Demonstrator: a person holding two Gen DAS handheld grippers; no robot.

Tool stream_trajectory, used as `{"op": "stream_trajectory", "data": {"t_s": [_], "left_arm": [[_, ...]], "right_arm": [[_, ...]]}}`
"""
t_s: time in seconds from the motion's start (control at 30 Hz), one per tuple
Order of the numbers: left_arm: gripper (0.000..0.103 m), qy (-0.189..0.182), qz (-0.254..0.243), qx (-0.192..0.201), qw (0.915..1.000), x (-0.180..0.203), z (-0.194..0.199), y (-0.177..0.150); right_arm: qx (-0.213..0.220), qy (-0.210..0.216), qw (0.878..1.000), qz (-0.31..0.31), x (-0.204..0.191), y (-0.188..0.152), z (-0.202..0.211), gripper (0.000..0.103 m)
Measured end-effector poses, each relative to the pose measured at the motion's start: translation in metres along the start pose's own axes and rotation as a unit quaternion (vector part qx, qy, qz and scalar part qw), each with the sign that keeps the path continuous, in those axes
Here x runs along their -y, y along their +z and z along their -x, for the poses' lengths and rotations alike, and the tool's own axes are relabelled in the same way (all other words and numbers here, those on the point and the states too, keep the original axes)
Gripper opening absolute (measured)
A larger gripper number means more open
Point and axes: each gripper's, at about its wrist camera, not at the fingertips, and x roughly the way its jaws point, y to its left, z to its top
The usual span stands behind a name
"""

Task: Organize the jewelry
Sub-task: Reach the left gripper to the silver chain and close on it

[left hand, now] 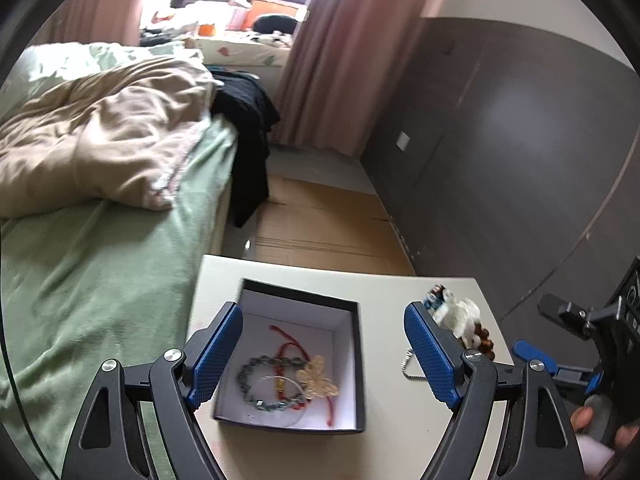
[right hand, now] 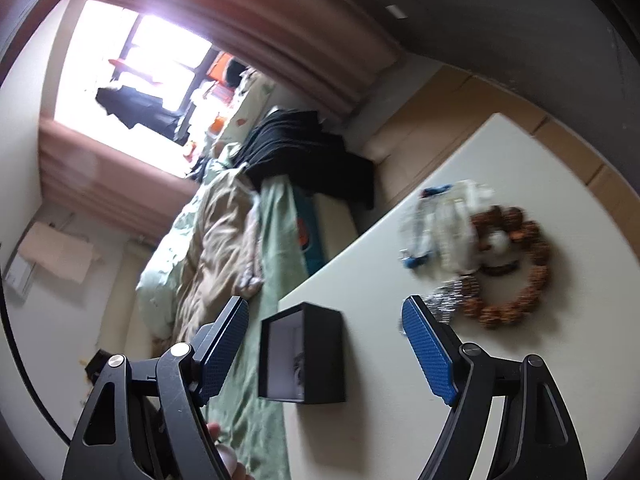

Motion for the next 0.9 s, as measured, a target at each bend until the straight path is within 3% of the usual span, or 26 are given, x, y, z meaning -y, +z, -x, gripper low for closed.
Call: {"op": "stream_trajectory", "data": {"t_s": [0.27,0.47,0.63,0.9], "left_arm": [[0.083,-0.028,-0.067,-0.023,0.9971,0.045,-0.016,-0.010],[0.082,-0.031,-0.133,-0.066,0.9884,0.078,-0.035,-0.026],[0.079,-0.033,-0.161,-0.102,0.9812,0.099,-0.056,-0.039],[0.074,-0.001,-0.235,-0.154,0.9597,0.130,-0.093,-0.055]], "right_arm": [[-0.010,-0.071,0.996,-0.059,0.039,0.014,0.006,0.080],[-0.037,-0.124,0.988,-0.082,0.065,0.020,0.010,0.080],[-0.045,-0.121,0.986,-0.103,0.085,0.027,0.023,0.080],[-0.048,-0.104,0.985,-0.132,0.105,0.036,0.038,0.080]]}}
